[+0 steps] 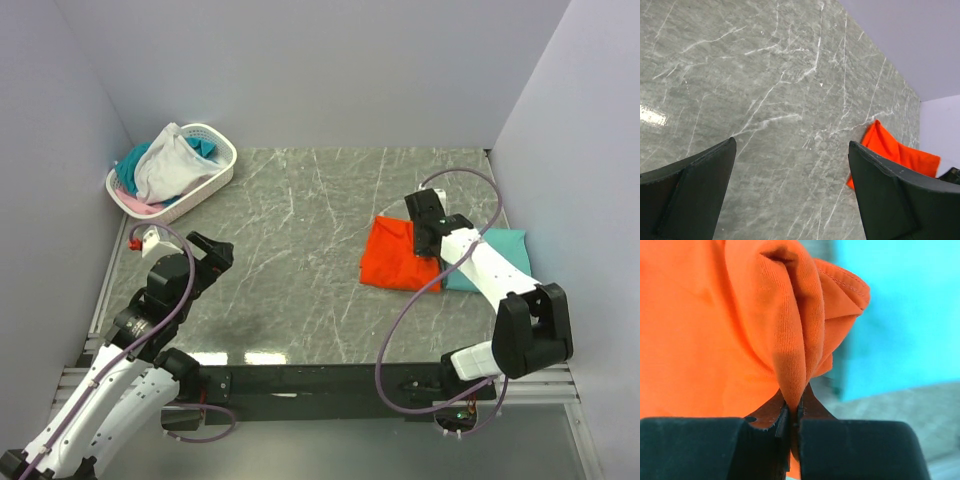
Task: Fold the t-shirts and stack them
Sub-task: Neatly place the folded tshirt to the corner
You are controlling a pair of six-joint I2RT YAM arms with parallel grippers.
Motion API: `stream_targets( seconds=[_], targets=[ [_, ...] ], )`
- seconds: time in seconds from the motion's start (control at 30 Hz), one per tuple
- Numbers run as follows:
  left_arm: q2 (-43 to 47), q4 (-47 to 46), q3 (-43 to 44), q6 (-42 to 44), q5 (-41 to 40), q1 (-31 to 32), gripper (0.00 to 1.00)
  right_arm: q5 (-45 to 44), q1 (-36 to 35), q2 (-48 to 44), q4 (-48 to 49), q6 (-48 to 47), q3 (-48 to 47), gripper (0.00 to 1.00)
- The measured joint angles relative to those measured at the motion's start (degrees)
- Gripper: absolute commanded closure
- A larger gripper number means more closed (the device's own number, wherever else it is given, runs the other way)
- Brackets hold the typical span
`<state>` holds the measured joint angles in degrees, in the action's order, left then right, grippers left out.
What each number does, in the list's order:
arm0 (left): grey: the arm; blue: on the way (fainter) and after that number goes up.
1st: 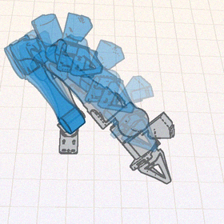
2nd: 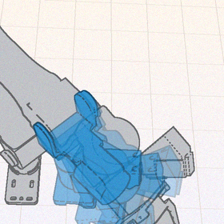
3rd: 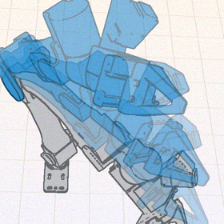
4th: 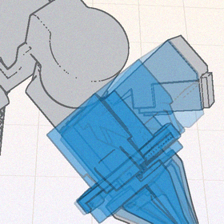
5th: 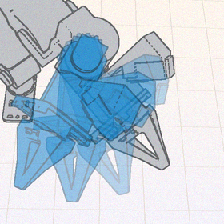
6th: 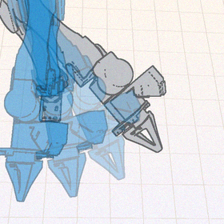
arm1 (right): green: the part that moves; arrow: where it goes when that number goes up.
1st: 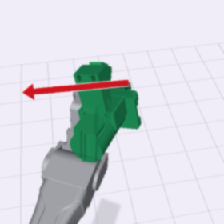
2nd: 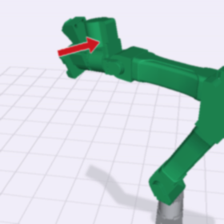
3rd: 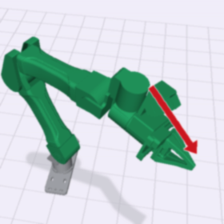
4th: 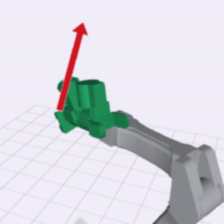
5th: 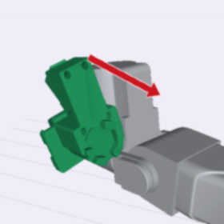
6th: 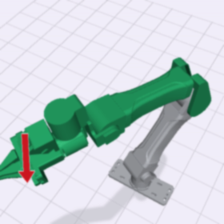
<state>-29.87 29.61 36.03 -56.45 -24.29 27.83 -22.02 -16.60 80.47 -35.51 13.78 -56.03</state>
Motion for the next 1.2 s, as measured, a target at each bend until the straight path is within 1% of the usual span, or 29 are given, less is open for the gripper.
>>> stream_targets(
  seconds=[0.17, 0.33, 0.47, 0.67, 0.83, 1.2],
  targets=[
    [-0.17, -0.20, -0.04, 0.04, 0.02, 0.00, 0.01, -8.17, 1.01, -0.04, -4.83, -4.28, -2.64, 1.00],
    [-0.35, -0.22, -0.04, 0.02, -0.02, 0.00, 0.01, -16.76, 1.81, 2.47, -7.80, -8.02, -6.38, 1.00],
    [-0.33, -0.22, -0.04, 0.02, -0.07, 0.00, 0.01, -20.26, 2.54, 3.39, -8.35, -11.23, -7.45, 1.00],
    [-0.59, -0.20, -0.04, -0.02, -0.66, 0.00, 0.01, -22.49, 2.71, 3.13, -8.15, -17.16, -9.03, 1.00],
    [-1.18, -0.20, -0.07, 0.00, -0.90, 0.00, 0.01, -22.47, 2.89, 1.11, -8.28, -20.72, -9.88, 1.00],
    [-1.27, -0.17, -0.04, 0.00, -1.07, 0.00, 0.00, -19.74, 4.50, -0.92, -11.65, -21.99, -16.74, 1.00]
  ],
)
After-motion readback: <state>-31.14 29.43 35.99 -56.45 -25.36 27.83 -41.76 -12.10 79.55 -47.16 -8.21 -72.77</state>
